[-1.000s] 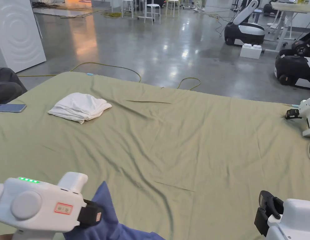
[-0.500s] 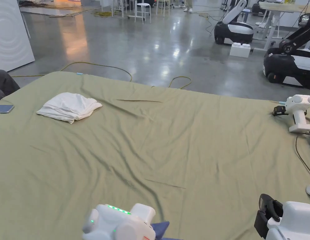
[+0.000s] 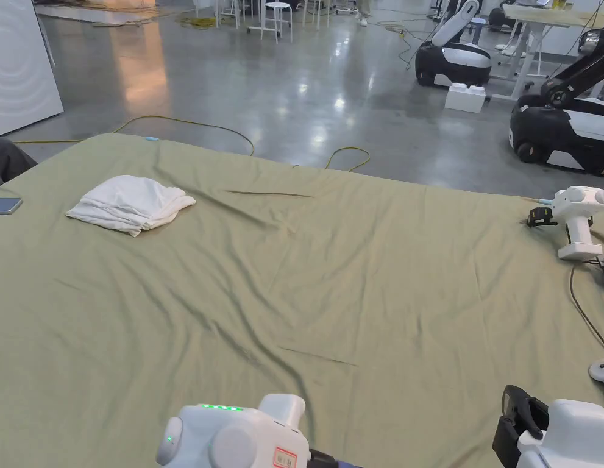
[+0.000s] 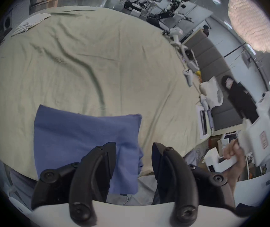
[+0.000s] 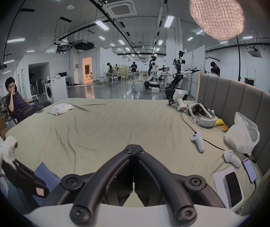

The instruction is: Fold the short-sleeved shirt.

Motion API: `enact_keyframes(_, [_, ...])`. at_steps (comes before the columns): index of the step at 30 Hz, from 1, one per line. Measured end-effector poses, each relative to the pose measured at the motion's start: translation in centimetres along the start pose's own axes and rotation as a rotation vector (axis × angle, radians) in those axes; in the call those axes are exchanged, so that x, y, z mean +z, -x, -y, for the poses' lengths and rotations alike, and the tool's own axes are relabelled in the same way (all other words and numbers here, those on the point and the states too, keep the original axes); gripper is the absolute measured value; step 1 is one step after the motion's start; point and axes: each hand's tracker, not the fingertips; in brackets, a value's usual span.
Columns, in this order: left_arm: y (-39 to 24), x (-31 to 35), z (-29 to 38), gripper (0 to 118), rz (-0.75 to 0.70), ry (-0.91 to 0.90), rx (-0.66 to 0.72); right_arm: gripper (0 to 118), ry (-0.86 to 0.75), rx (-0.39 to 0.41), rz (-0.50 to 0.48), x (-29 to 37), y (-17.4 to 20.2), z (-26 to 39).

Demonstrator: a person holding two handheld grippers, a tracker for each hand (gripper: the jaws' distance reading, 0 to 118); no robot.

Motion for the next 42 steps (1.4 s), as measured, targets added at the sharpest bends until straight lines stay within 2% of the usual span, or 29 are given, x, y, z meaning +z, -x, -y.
enact_keyframes(2, [0.7, 0.4, -0.1, 49, 0.001, -0.011, -0.001, 0, 0.0, 0.002, -0.004, 0.0, 0.1, -0.1])
enact_keyframes(3, [1.3, 0.1, -0.3, 45, -0.004, -0.016, 0.007, 0, 0.001, 0.004, -0.004, 0.1, 0.2, -0.1])
enact_keyframes(5, [2.3, -0.9, -0.4, 25, -0.017, -0.006, 0.023, 0, 0.0, 0.007, -0.004, 0.2, 0.2, -0.2])
enact_keyframes(8, [3.5, -3.6, 0.7, 16, -0.024, 0.082, 0.035, 0, 0.002, 0.008, -0.004, 0.2, 0.3, -0.1])
enact_keyframes(11, [4.0, -6.6, 2.4, 15, 0.062, 0.148, 0.061, 0, 0.006, 0.012, -0.002, 0.3, 0.4, 0.0])
enact_keyframes(15, [3.7, -9.1, 4.1, 15, 0.09, 0.093, 0.013, 0, 0.014, 0.008, 0.0, 0.3, 0.5, 0.2])
enact_keyframes(21, [4.6, -8.0, 4.2, 15, 0.119, 0.037, 0.016, 0, -0.007, 0.004, 0.004, 0.4, 0.9, 0.0])
enact_keyframes(24, [4.7, -5.1, 2.9, 15, 0.105, -0.076, -0.034, 0, -0.041, -0.004, 0.017, 0.5, 1.3, -0.5])
enact_keyframes(28, [4.8, 0.1, 0.2, 15, 0.021, -0.339, -0.106, 0, -0.079, -0.021, 0.035, 0.2, 2.2, -1.4])
enact_keyframes(37, [3.4, 9.4, -2.5, 15, -0.338, -0.914, -0.291, 0, -0.213, -0.023, 0.082, -0.5, 4.5, -4.5])
enact_keyframes(42, [3.2, 10.7, -2.8, 15, -0.52, -1.071, -0.335, 0, -0.272, -0.028, 0.115, -0.5, 5.2, -5.8])
